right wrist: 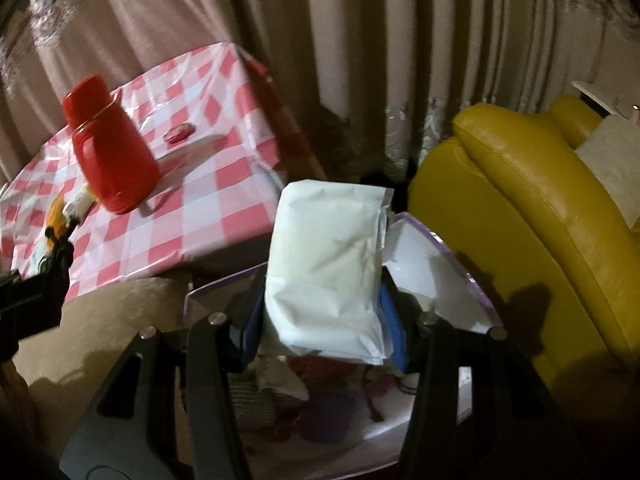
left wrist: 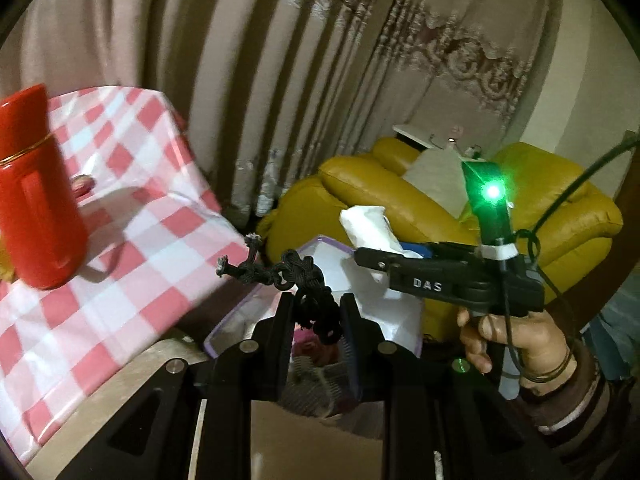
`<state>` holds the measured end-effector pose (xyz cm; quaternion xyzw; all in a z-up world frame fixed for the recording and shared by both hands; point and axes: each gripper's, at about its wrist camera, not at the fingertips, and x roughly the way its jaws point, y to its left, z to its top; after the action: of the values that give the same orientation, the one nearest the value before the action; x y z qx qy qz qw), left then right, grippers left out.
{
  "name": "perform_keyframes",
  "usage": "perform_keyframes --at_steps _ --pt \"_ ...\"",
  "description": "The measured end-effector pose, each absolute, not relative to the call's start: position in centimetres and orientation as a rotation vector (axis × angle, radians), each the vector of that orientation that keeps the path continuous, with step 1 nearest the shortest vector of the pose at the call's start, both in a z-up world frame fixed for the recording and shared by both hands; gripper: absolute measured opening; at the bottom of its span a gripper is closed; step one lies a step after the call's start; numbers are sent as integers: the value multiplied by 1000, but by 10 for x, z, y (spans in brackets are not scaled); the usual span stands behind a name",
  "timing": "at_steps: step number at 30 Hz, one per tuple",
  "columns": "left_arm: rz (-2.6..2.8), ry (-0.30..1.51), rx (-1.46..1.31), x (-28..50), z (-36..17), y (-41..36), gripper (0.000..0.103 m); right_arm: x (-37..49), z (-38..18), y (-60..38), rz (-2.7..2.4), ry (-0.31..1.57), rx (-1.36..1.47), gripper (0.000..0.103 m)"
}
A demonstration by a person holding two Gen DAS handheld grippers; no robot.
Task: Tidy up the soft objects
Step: 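Carry the bead chain and white packet over the white box and open both tools, then move both open tools back over the table toward the grey towel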
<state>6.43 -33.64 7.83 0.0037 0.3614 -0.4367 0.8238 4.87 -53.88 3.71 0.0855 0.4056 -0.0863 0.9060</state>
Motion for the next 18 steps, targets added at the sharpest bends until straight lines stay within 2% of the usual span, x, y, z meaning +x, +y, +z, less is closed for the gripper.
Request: perform_keyframes --at_steps 3,4,5,7,10,18 --pt "-935 756 17 68 79 -348 28 47 40 -547 -200 830 182 56" --pt "-932 764 7 73 78 -350 38 47 41 -548 -200 830 185 57" --pt "-926 770 -4 77 76 -350 54 47 40 -550 -203 833 189 58" --pt "-891 774 -35 86 73 -345 62 46 40 -552 -200 838 197 61" --pt "-876 785 -56 92 70 -338 62 46 39 -553 -205 840 199 70" --pt "-790 735 -63 92 79 -292 62 47 42 -553 -211 839 196 71"
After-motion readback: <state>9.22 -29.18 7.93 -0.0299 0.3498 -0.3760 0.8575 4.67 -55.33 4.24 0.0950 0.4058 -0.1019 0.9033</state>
